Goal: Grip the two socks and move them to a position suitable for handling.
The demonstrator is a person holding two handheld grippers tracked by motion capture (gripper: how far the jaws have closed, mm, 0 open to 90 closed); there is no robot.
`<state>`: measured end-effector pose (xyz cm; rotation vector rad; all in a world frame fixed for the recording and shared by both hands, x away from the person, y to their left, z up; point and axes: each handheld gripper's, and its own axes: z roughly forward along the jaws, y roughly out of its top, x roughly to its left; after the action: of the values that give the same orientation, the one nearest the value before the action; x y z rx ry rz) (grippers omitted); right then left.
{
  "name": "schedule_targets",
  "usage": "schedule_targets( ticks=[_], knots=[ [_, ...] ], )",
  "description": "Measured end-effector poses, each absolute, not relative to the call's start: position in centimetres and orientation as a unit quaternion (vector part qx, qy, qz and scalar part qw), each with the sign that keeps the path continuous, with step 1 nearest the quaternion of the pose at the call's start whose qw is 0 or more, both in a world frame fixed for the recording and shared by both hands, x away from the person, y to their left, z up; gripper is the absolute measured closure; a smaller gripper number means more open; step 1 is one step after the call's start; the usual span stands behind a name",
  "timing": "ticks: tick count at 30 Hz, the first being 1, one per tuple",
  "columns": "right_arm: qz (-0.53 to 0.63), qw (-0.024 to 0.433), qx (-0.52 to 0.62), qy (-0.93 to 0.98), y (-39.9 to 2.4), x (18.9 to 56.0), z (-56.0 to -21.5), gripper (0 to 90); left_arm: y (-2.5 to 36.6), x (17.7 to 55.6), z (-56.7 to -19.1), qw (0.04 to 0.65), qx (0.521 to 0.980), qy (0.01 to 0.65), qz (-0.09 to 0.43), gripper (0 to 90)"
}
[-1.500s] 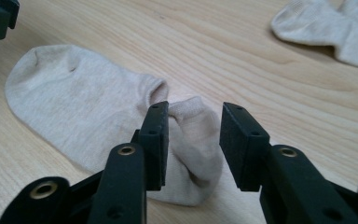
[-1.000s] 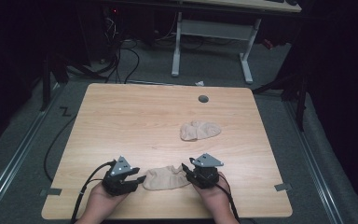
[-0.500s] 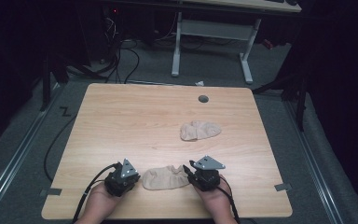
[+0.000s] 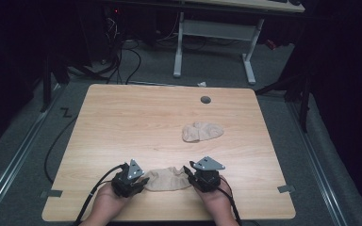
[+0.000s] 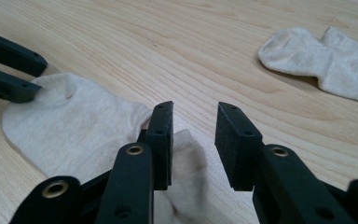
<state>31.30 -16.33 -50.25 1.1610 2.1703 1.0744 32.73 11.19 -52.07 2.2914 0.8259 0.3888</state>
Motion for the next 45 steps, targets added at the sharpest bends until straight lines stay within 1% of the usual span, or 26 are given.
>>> schedule_targets(
  ticks=[2, 5, 7, 9, 11, 14, 16, 20, 24, 28, 31, 32, 34, 35, 36, 39, 45],
  knots=[
    [0.39, 0.225, 0.42, 0.787, -16.3, 31.4, -50.3, 67.5, 11.3, 32.8, -52.0, 0.326, 0.877, 0.318, 0.153, 70.6],
    [0.389, 0.221, 0.422, 0.788, -16.2, 31.6, -50.3, 67.5, 11.7, 32.6, -51.9, 0.324, 0.878, 0.318, 0.153, 70.4],
    [0.385, 0.222, 0.421, 0.791, -16.0, 32.1, -50.2, 67.3, 12.1, 32.5, -51.7, 0.327, 0.876, 0.319, 0.155, 66.7],
    [0.382, 0.226, 0.418, 0.793, -15.8, 33.0, -50.0, 67.3, 12.6, 32.5, -51.2, 0.342, 0.868, 0.324, 0.16, 62.0],
    [0.375, 0.223, 0.422, 0.795, -15.5, 34.4, -49.9, 67.4, 13.3, 32.5, -50.7, 0.354, 0.858, 0.331, 0.171, 56.7],
    [0.362, 0.221, 0.435, 0.794, -15.1, 37.0, -50.0, 65.6, 14.2, 32.7, -50.4, 0.366, 0.846, 0.344, 0.18, 52.9],
    [0.349, 0.222, 0.446, 0.794, -14.7, 38.9, -50.0, 62.3, 14.8, 32.9, -50.3, 0.371, 0.841, 0.35, 0.183, 51.1],
    [0.321, 0.225, 0.461, 0.796, -14.1, 42.3, -50.1, 55.5, 15.8, 33.2, -50.1, 0.383, 0.831, 0.359, 0.185, 50.0],
    [0.297, 0.229, 0.479, 0.794, -13.9, 45.0, -50.6, 53.2, 16.3, 33.4, -50.0, 0.389, 0.826, 0.364, 0.187, 50.0],
    [0.287, 0.22, 0.492, 0.792, -14.2, 46.6, -51.3, 56.7, 16.6, 33.4, -49.8, 0.396, 0.821, 0.368, 0.186, 49.9],
    [0.267, 0.218, 0.498, 0.796, -14.4, 47.0, -51.9, 61.5, 16.6, 33.5, -49.8, 0.398, 0.819, 0.368, 0.186, 49.9],
    [0.272, 0.217, 0.5, 0.793, -14.6, 46.9, -52.0, 65.1, 16.5, 33.5, -49.8, 0.397, 0.82, 0.368, 0.184, 49.9],
    [0.268, 0.222, 0.499, 0.794, -14.8, 46.9, -52.0, 78.0, 16.4, 33.5, -49.9, 0.396, 0.822, 0.367, 0.182, 49.9],
    [0.261, 0.227, 0.496, 0.797, -14.7, 46.8, -52.0, 82.4, 16.4, 33.5, -49.9, 0.395, 0.822, 0.367, 0.184, 49.9],
    [0.261, 0.227, 0.493, 0.798, -14.8, 46.8, -52.0, 83.9, 16.3, 33.4, -49.9, 0.393, 0.823, 0.367, 0.184, 49.9],
    [0.267, 0.226, 0.488, 0.8, -15.0, 46.5, -51.5, 84.8, 16.3, 33.5, -50.0, 0.394, 0.821, 0.37, 0.184, 49.9],
    [0.328, 0.243, 0.455, 0.792, -14.9, 43.9, -47.7, 84.7, 16.4, 33.6, -50.1, 0.395, 0.819, 0.375, 0.177, 50.4]
  ],
)
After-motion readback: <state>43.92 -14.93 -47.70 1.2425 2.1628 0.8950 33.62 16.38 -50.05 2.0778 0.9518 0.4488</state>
